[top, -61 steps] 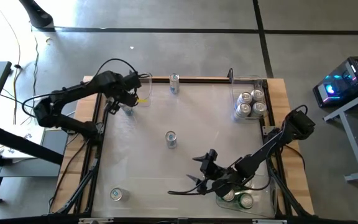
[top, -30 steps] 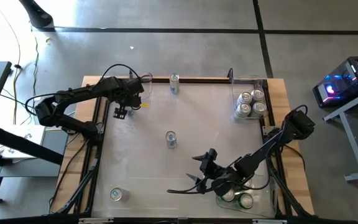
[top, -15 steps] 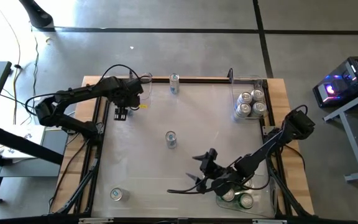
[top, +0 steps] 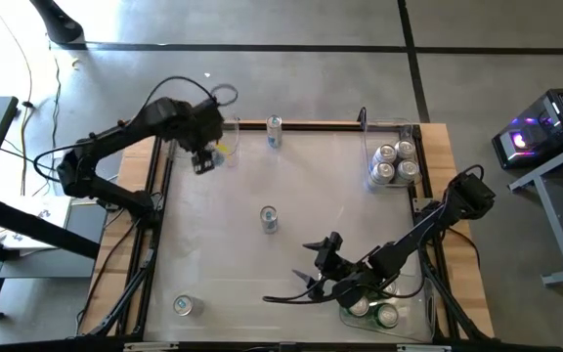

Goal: Sort soda cans
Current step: Put the top left white blue soda can into the top left transparent bin

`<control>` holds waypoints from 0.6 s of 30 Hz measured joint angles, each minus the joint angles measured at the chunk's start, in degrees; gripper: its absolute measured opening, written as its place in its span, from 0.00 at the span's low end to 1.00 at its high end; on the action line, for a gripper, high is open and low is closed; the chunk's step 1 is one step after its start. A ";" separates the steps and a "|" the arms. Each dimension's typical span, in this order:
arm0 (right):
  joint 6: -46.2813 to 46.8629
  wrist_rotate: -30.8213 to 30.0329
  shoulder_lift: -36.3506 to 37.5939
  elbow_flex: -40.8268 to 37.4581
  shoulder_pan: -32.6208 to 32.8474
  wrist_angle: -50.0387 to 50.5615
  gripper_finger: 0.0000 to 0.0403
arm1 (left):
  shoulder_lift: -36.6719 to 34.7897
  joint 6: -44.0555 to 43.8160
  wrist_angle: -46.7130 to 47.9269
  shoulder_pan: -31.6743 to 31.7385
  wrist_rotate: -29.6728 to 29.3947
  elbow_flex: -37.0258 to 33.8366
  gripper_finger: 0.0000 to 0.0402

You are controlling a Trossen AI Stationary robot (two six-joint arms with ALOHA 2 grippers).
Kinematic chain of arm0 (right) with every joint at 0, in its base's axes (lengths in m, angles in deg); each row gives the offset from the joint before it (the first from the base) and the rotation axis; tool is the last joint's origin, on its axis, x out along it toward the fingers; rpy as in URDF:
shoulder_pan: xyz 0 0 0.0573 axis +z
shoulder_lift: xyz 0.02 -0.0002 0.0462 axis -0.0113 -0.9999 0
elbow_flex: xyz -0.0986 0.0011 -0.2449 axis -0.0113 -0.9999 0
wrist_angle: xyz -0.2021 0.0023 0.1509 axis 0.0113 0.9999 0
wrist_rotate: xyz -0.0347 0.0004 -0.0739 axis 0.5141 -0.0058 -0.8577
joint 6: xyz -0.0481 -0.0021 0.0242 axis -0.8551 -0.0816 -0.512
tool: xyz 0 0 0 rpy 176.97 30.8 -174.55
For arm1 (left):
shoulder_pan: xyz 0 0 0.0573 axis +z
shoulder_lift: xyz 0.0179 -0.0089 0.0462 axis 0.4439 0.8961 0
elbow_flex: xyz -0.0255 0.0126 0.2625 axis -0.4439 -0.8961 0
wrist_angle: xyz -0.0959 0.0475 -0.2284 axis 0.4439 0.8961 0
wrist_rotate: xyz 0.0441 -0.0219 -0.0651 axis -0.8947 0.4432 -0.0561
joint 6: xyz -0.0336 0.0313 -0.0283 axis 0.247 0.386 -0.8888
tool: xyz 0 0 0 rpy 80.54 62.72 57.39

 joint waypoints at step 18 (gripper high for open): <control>0.25 0.42 0.00 0.00 -0.58 0.02 0.88 | 31.63 -15.83 1.83 15.68 4.31 24.39 0.57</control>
